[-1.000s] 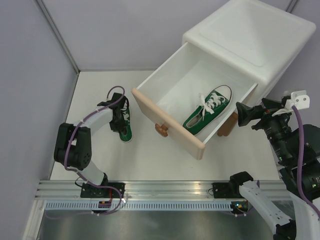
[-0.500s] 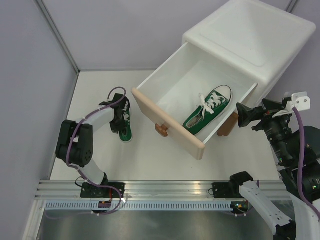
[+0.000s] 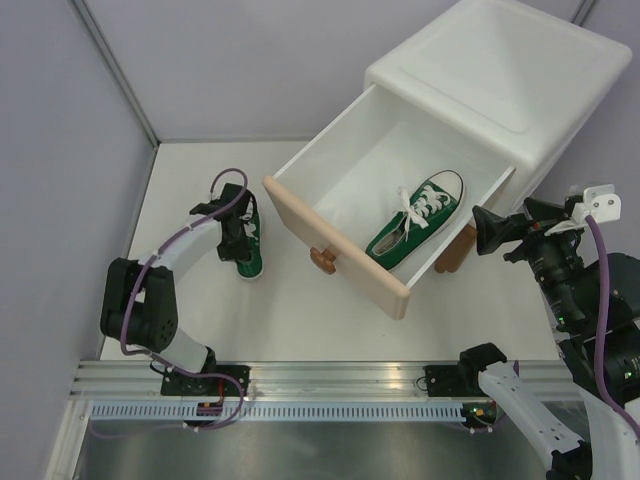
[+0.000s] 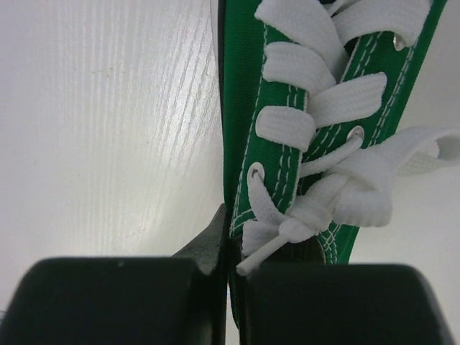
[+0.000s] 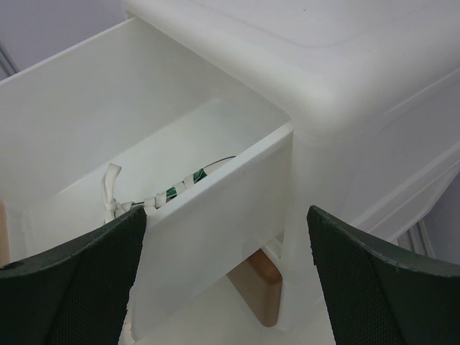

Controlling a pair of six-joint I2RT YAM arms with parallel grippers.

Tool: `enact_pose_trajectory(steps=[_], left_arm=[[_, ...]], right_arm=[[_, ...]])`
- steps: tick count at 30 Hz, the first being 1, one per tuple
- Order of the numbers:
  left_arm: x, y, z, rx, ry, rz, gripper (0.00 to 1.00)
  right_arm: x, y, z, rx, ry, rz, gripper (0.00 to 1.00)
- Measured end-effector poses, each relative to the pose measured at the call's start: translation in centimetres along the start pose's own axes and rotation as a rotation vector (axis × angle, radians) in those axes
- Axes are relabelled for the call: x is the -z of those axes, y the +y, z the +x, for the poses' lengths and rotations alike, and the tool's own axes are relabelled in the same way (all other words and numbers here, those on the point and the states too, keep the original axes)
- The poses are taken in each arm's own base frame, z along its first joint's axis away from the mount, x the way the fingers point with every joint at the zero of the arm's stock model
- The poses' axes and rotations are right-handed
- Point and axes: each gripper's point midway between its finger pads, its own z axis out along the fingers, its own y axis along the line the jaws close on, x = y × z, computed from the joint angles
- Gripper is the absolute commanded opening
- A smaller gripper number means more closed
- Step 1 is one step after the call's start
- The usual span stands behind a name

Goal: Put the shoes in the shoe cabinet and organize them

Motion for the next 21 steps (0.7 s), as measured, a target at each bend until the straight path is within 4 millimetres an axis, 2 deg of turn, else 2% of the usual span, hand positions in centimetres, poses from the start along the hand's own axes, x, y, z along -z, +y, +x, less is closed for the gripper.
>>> enact_pose_trajectory(steps=[8,12,16,21], left_arm=[[4.3,0.0,-2.4,0.054,-0.127,0.064,0.02],[7.6,-0.3,-5.1,0.107,-0.219,0.102,0.02],[12.4,-0.7,-9.0,0.170,-0.345,0.161,0.02],[20.4,-1.1,-14.1,0.247,-0.534,0.273,0.02]], right_arm=[[0.0,0.0,0.0,0.000,0.000,0.000,0.96],[0.0,0.0,0.0,0.000,0.000,0.000,0.96],[0.1,0.0,0.0,0.000,0.002,0.000,0.96],[0.3,0.0,0.0,0.000,0.002,0.000,0.96]])
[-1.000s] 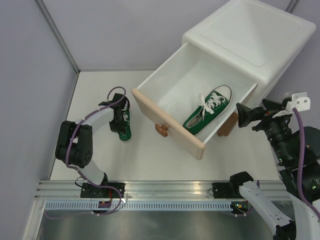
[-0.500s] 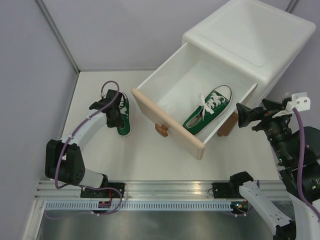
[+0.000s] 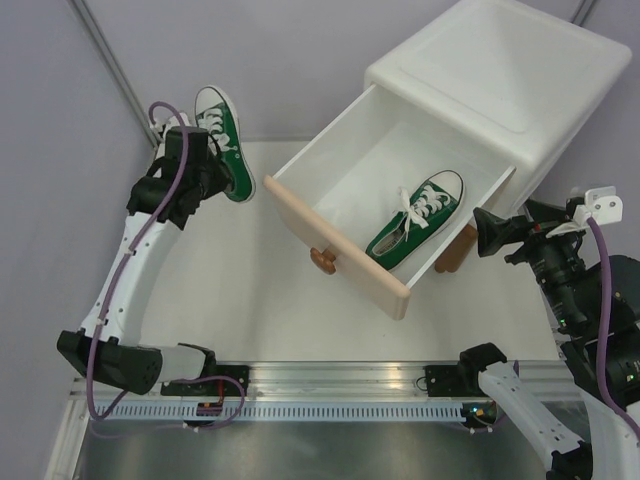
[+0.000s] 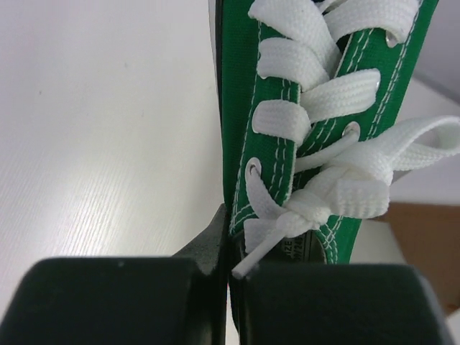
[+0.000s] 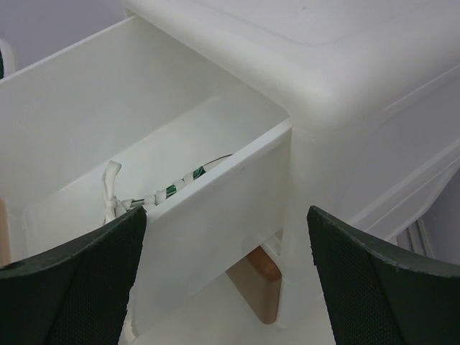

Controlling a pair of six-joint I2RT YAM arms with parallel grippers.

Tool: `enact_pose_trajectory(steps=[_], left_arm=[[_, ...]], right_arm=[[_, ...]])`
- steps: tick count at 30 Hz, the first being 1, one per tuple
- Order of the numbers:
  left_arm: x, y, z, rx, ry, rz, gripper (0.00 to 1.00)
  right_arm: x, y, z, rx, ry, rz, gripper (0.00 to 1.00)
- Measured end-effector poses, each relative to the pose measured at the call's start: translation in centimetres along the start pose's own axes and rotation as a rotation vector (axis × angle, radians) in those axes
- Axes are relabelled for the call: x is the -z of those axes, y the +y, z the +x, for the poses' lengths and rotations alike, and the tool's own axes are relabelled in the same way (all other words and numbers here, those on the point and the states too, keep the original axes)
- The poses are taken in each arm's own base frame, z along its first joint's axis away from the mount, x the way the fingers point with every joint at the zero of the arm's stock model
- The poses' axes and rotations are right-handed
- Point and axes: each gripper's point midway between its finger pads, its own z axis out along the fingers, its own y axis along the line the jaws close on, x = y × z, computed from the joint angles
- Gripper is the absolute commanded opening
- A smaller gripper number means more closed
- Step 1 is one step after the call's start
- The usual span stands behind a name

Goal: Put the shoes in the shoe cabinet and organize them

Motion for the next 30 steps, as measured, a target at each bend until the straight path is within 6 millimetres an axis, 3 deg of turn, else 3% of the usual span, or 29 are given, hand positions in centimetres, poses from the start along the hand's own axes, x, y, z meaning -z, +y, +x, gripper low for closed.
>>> enact_pose_trajectory(steps=[4,7,14,17,20,24,30], left_arm=[[3.2,-2.2,-4.3,0.042,-0.100,0.098,0.02],[5.4,-3.7,-6.5,0.061,-0.143,0.175,0.02],[10.7,-7.4,-9.0,0.051,-0.182,0.356,0.02],[13.7,-10.2,-9.7,0.015,-0.205,0.471,0.02],[16.7,-13.5,-9.5,-0.041,-0.220,0.589,0.02],[19.6,-17.4,-7.7,-0.137,-0.202,0.723,0.02],[20.7,-21.5,-3.9,-0.309,-0.163,0.824,0.02]], right_arm=[[0.2,0.0,0.0,0.000,0.001,0.000,0.96],[0.4,0.0,-0.1,0.001,0.003,0.001,0.96],[0.4,0.0,-0.2,0.001,0.001,0.000,0.96],[0.4,0.0,-0.2,0.001,0.001,0.000,0.96],[0.4,0.0,-0.2,0.001,0.001,0.000,0.96],[0.5,-0.1,-0.2,0.002,0.001,0.001,0.96],[0.5,-0.1,-0.2,0.002,0.001,0.004,0.96]])
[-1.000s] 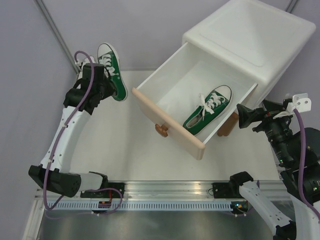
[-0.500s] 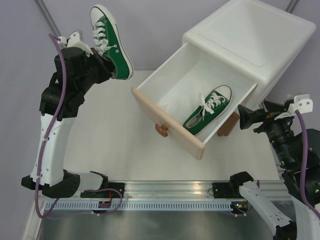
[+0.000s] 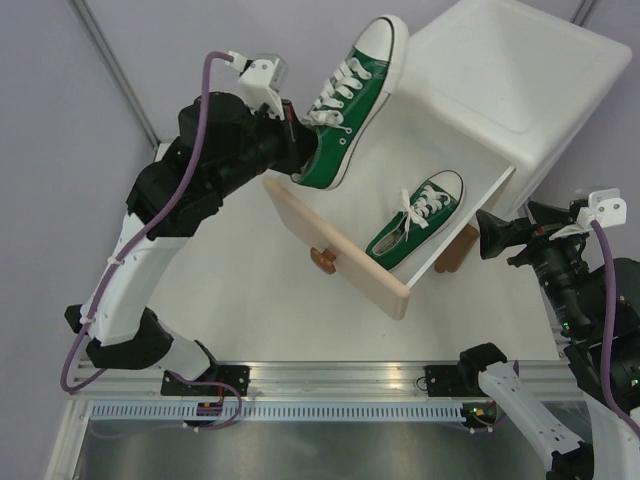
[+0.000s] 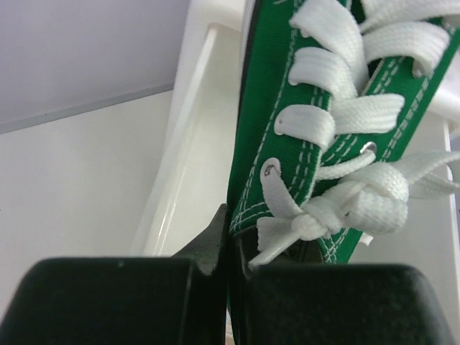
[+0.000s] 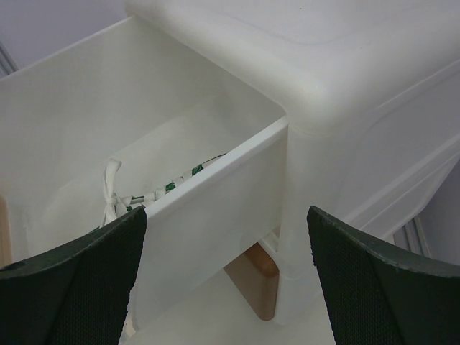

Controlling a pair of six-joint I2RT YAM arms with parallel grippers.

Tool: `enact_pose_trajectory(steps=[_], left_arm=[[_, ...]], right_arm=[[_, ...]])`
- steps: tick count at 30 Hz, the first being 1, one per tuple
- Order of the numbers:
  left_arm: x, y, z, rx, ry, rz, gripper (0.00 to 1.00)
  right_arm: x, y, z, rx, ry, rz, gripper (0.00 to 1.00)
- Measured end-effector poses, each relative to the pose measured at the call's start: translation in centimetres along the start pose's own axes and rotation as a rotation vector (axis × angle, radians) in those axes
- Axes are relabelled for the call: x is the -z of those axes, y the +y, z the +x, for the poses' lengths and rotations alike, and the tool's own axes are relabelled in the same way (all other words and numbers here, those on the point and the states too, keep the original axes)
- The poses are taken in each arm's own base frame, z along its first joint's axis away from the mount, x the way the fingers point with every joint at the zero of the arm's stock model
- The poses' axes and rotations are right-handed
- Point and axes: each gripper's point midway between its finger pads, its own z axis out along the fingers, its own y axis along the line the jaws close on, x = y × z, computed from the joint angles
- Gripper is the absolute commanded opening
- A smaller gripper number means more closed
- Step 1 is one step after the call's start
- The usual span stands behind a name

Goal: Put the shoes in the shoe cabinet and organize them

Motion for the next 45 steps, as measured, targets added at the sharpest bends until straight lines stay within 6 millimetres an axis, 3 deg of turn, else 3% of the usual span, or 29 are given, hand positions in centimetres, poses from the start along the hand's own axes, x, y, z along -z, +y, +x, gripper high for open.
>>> enact_pose_trajectory(steps=[5,9,18,35,45], left_arm=[[-1.8,-2.4,2.6,-0.106,0.064,0.045,0.02],[-2.8,-3.1,4.0,-0.168,0.095,0.048,0.02],[-4.9,-1.3,7.0,-0.258,0.181,-0.056,0.02],[-5.8,-0.4,8.8,-0.315,0.213,-0.094,0.02],[-4.4,-0.5,9.0,-0.350,0.221,-0.043,0.02]], right_arm=[[0.0,0.0,0.0,0.000,0.000,0.000,0.96],[0.0,0.0,0.0,0.001,0.000,0.000,0.96],[0.0,0.0,0.0,0.001,-0.001,0.000,0.96],[0.0,-0.1,0.0,0.003,-0.001,0.004,0.96],[0.1,-0.1,-0.1,0.002,-0.004,0.004,0.96]])
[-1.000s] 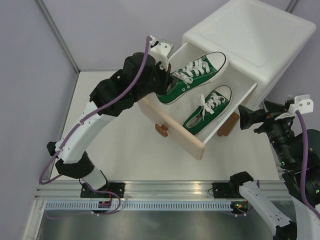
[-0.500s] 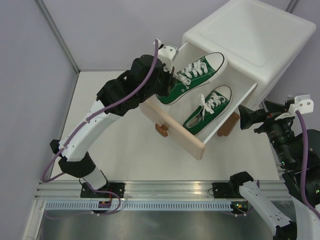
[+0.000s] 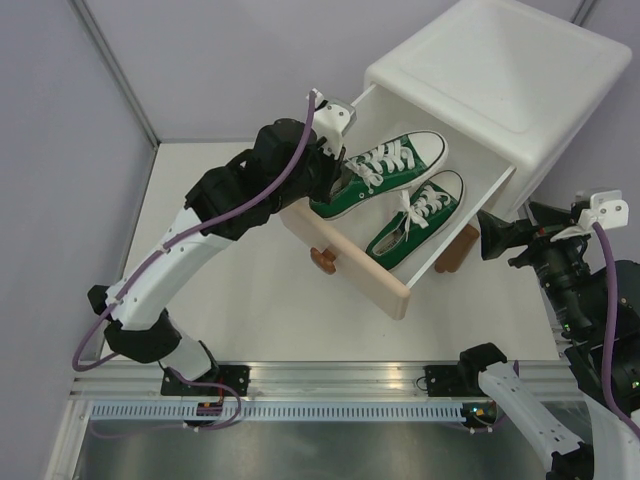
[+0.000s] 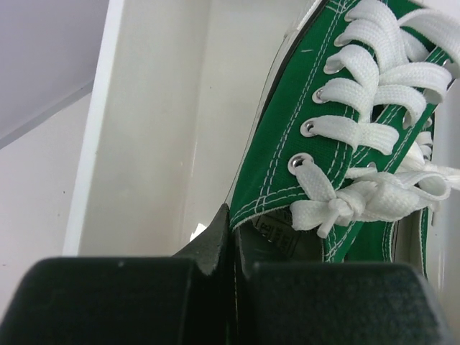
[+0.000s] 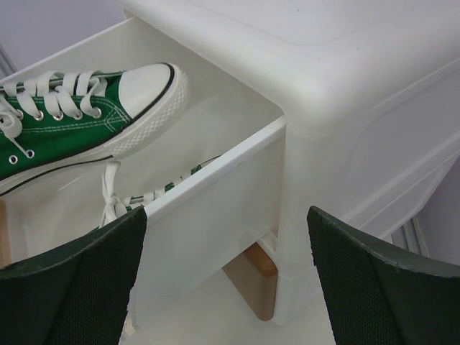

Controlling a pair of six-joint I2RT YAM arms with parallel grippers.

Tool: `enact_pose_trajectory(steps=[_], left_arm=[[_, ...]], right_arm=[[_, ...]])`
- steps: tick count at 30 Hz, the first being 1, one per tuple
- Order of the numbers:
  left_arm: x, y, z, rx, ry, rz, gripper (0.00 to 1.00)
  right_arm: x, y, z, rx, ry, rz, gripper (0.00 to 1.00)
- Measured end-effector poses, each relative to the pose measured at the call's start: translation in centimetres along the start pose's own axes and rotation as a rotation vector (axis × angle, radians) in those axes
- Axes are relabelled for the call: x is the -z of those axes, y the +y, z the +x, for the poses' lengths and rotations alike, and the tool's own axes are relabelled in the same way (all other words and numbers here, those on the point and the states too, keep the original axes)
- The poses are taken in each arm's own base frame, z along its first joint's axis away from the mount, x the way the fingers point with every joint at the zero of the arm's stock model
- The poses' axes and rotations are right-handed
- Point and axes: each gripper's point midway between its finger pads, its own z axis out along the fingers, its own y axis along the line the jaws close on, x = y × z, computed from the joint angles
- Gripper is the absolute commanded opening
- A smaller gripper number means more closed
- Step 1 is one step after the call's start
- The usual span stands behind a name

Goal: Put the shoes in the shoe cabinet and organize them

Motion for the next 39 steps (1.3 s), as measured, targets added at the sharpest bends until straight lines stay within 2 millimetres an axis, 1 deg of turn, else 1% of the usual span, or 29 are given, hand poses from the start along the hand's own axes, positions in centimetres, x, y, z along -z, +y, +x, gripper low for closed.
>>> enact_pose_trajectory(steps=[4,6,15,19,27,35,39], left_arm=[[0.2,-0.1,0.9,-0.013,0.019,0.016,0.02],[0.3,-0.1,1.0,-0.015,0.021,0.016,0.02],[0.1,0.7,0.8,0.012,0.011,-0.038,0.02],[-0.5,0.9,1.1,0.028,0.019,-0.067,0.02],[-2.6,0.9,2.0,0.027,0.052,-0.107,0.02],[-2.8,1.0,2.1,0.046,0.052,-0.118,0.02],[-2.8,1.2,2.0,0.062,0.048,-0.133,0.02]], right_arm=[[0.2,0.0,-0.1,-0.001,-0.006,0.000,0.96],[0.3,0.0,-0.2,-0.001,-0.008,-0.001,0.96],[0.3,0.0,-0.2,-0.001,-0.009,-0.001,0.96],[0.3,0.0,-0.2,-0.001,-0.009,-0.001,0.96],[0.3,0.0,-0.2,-0.001,-0.009,-0.001,0.96],[0.3,0.0,-0.2,-0.001,-0.011,-0.001,0.96],[0.6,0.0,-0.9,-0.003,-0.026,-0.003,0.96]])
